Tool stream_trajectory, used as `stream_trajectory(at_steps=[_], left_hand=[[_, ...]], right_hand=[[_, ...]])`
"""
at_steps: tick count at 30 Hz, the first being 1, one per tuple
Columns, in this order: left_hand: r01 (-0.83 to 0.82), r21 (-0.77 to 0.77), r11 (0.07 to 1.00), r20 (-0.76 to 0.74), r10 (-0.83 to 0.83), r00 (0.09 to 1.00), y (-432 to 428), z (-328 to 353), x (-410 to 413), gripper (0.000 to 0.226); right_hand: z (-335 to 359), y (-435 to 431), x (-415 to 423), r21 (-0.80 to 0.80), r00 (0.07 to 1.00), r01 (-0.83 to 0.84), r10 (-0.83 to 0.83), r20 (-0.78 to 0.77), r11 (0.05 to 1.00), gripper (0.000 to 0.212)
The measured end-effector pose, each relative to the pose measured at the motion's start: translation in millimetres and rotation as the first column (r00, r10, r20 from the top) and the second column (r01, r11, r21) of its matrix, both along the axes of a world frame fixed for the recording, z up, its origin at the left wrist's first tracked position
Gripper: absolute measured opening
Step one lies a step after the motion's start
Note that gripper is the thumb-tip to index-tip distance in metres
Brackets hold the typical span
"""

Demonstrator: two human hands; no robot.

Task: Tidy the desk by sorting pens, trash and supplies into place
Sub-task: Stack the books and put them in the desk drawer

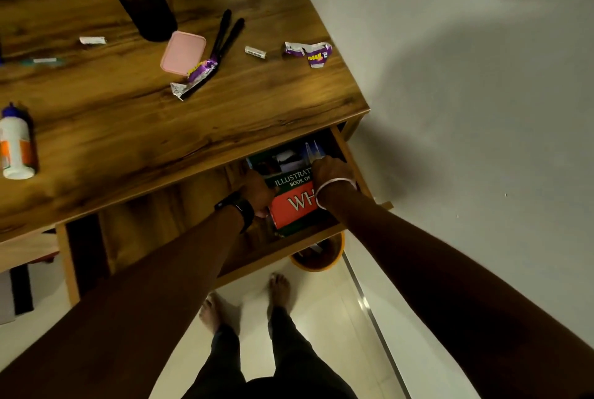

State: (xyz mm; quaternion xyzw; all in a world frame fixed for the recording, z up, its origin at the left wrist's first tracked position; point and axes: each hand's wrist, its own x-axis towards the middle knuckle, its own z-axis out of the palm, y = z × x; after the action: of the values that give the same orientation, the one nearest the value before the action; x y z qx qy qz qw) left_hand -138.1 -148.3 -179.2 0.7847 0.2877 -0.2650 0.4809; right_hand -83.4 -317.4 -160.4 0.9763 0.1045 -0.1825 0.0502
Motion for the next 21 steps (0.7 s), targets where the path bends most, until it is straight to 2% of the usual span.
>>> stream_trajectory(at_steps=[3,5,8,10,12,13,14,15,16,17,18,21], left_hand=[[-0.010,-0.068,0.998,0.030,0.012,0.999,1.1,0.8,-9.6,0.031],[-0.067,-0.170,0.983,0.027,0.073,0.997,4.2,2.4,-22.3,0.035],[-0.211,-0.259,0.943,0.037,0.228,0.973,7.3,19.8,-51.3,0.018],[-0.304,-0.254,0.918,0.058,0.329,0.943,9.7,40.7,-76.5,0.012],[-0.412,-0.296,0.862,0.057,0.447,0.893,14.0,65.1,-107.9,0.016],[-0.464,-0.313,0.829,0.032,0.498,0.867,16.7,75.1,-126.1,0.021],[-0.509,-0.316,0.801,-0.008,0.534,0.845,20.6,81.1,-145.2,0.026],[-0.554,-0.318,0.769,-0.062,0.566,0.822,23.9,85.5,-164.5,0.030],[-0.604,-0.327,0.727,-0.120,0.602,0.790,27.2,86.2,-184.4,0.034],[-0.663,-0.351,0.661,-0.172,0.650,0.740,29.2,85.4,-203.5,0.036],[-0.724,-0.382,0.574,-0.216,0.706,0.674,30.8,81.9,-220.0,0.036],[-0.868,-0.434,0.241,-0.324,0.857,0.400,36.1,63.6,-254.5,0.031]], right_hand=[[3.0,-6.0,-7.2,0.059,0.998,0.058,-0.057,-0.030,0.997,0.022],[8.4,-9.3,-16.5,0.133,0.993,0.110,-0.102,-0.066,0.985,0.019],[20.4,-7.5,-44.3,0.327,0.981,0.191,-0.186,-0.048,0.926,0.010],[31.4,-4.4,-74.9,0.509,0.966,0.249,-0.248,-0.072,0.824,0.013],[44.8,-1.5,-111.2,0.689,0.918,0.374,-0.354,-0.180,0.620,0.017],[49.8,-0.5,-129.7,0.745,0.849,0.496,-0.426,-0.311,0.446,0.021],[53.5,1.5,-147.7,0.735,0.736,0.637,-0.468,-0.490,0.232,0.026],[54.4,3.7,-164.2,0.654,0.591,0.756,-0.458,-0.664,0.027,0.030],[53.5,6.0,-179.3,0.542,0.453,0.831,-0.414,-0.790,-0.126,0.032],[49.7,8.5,-192.0,0.445,0.349,0.866,-0.361,-0.865,-0.227,0.032],[47.1,12.4,-202.2,0.381,0.290,0.874,-0.306,-0.907,-0.301,0.030],[34.6,28.7,-215.1,0.321,0.256,0.828,-0.199,-0.946,-0.461,0.024]])
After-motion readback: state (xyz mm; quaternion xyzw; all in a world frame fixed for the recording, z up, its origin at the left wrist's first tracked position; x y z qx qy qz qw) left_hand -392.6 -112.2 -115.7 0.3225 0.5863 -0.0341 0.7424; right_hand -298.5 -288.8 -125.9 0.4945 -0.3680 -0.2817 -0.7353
